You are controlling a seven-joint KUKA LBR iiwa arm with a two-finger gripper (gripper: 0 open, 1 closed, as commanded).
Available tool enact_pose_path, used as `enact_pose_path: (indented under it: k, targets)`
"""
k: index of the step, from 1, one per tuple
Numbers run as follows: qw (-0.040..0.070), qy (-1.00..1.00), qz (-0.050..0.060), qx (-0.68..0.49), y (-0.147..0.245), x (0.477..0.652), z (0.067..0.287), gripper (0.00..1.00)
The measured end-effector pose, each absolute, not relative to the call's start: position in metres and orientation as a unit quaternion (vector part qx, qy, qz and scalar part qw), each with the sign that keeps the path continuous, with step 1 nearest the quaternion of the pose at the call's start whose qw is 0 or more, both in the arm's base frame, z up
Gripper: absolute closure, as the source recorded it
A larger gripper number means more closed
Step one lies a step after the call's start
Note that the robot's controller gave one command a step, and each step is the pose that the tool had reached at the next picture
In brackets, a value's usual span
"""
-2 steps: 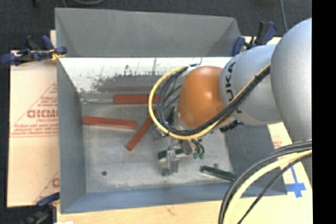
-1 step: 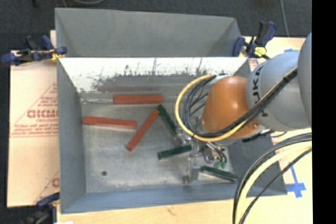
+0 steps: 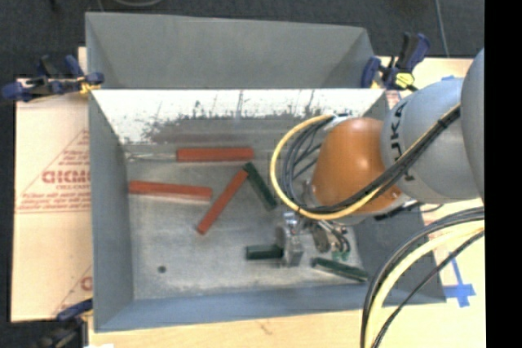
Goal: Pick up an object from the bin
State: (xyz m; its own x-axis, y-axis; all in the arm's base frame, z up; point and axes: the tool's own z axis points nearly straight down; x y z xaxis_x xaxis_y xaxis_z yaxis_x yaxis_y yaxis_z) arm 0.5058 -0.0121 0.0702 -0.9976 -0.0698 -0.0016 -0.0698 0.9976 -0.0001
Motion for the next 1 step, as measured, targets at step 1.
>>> enact_pose_path:
  k: [1]
  targets:
    - [0.004, 0.987, -0.002, -0.161, -0.0306, 0.4769, 0.2254, 1.0]
